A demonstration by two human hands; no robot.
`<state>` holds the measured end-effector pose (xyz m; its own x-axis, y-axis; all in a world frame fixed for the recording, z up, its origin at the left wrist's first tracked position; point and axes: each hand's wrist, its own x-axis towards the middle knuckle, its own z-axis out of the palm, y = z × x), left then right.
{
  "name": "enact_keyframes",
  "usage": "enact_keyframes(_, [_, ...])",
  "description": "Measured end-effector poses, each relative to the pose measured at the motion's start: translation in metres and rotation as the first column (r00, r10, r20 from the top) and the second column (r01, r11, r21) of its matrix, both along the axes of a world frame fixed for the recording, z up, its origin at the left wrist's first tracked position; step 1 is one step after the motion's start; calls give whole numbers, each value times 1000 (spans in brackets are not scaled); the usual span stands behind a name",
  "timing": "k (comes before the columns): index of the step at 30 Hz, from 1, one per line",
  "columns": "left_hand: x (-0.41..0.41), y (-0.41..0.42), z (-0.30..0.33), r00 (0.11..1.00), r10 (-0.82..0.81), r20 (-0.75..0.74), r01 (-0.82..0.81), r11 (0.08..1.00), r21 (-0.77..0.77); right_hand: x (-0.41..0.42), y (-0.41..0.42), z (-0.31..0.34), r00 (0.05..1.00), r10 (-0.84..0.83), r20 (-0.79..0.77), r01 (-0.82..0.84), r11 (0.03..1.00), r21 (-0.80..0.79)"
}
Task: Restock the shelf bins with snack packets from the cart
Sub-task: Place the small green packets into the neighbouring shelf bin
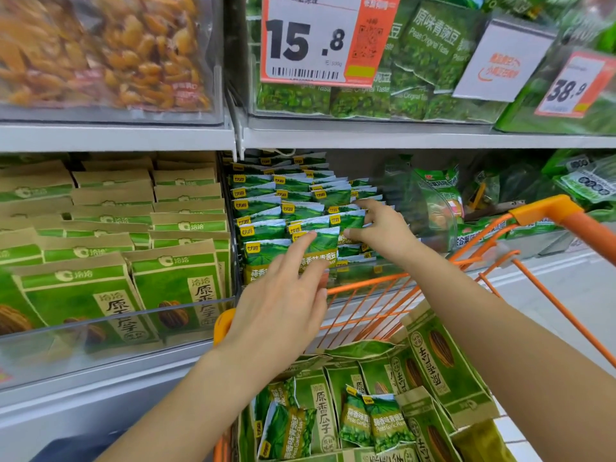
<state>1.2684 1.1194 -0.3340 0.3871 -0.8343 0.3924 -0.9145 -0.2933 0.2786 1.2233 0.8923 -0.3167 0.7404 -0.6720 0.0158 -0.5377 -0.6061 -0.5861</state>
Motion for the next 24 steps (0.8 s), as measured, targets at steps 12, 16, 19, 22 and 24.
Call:
enact_keyframes(12, [-1, 2, 10, 989, -145, 30, 146, 989, -24, -53, 43, 17, 937, 53, 345, 18, 980, -200])
enact_keyframes(16, [-9, 14, -5, 972, -215, -95, 235, 886, 400, -101, 78, -14, 912, 304, 277, -246, 943, -224])
enact_keyframes(19, [-11, 20, -18, 981, -189, -44, 163, 677, 718, -113, 88, -57, 811, 472, -347, -556, 806, -202])
enact_keyframes(22, [-11, 21, -23, 979, -200, -31, 161, 678, 717, -119, 80, -96, 422, 397, -815, -564, 819, 107])
enact_keyframes(24, [-8, 22, -24, 977, -206, -56, 191, 725, 662, -124, 76, -109, 231, 360, -904, -535, 823, 191])
